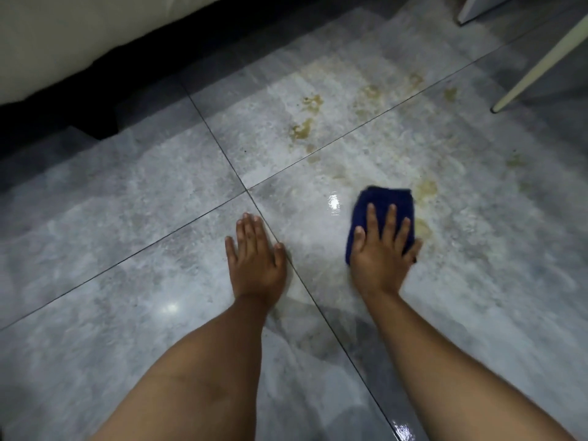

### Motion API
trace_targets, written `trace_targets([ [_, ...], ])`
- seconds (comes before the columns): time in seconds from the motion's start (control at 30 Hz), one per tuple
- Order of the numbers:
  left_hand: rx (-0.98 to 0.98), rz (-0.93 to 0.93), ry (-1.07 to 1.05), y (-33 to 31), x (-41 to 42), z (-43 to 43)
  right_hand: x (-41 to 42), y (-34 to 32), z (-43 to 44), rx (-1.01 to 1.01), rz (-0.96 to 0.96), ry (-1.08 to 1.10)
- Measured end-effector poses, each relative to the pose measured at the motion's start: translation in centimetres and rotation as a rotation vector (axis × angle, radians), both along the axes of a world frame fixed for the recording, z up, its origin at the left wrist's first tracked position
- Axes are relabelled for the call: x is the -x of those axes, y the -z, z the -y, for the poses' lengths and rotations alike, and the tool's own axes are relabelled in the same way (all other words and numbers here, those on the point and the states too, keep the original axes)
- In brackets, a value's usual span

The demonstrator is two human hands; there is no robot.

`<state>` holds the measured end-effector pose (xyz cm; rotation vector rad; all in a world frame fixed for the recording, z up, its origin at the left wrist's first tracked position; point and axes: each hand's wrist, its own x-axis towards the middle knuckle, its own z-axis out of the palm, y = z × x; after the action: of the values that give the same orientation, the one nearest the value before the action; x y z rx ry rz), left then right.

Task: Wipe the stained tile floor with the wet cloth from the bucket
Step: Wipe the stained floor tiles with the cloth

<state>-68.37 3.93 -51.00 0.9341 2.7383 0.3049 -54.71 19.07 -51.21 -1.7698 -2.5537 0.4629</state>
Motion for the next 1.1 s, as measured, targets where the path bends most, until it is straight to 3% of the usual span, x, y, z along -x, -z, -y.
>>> trace_targets([
  [0.07, 0.051, 0.034, -0.043, 0.2, 0.8, 0.5, -0.6, 0.1, 4.4, -0.008, -0.018, 0.092],
  [0.17, 0.03, -0.003, 0.034, 0.5, 0.6, -0.5, -1.4, 0.1, 9.1, 0.069, -0.003, -0.065],
  [0.23, -0.039, 0.04, 0.169, 0.9, -1.0, -4.9, -3.1, 0.8, 5.8, 0.067, 0.053, -0.151],
  [0.37, -0.02, 0.012, 0.203, 1.2, -3.1, -10.4, -7.0, 0.2, -2.5, 0.073, 0.09, 0.1],
  [0.5, 0.039, -0.089, 0.141, 1.3, -1.5, -9.3, -6.1, -0.3, 0.0, 0.016, -0.011, 0.248],
  [0.63, 0.066, -0.07, 0.142, 1.8, -2.5, -9.0, -5.0, 0.3, 2.9, 0.141, 0.084, 0.186],
  [0.83, 0.063, -0.041, 0.169, 0.5, -2.0, -9.6, -4.0, -2.6, -2.7, 0.296, 0.175, -0.028],
  [0.93, 0.018, -0.012, 0.169, 0.0, -2.5, -11.0, -5.2, -3.7, -6.3, 0.233, 0.158, 0.076],
  [1.03, 0.042, -0.008, 0.167, 0.3, -2.4, -10.0, -5.4, -2.7, -1.7, 0.175, 0.112, 0.321],
  [1.1, 0.046, -0.015, 0.174, 0.4, -2.4, -9.0, -3.8, -2.1, 1.9, 0.127, 0.109, 0.361],
])
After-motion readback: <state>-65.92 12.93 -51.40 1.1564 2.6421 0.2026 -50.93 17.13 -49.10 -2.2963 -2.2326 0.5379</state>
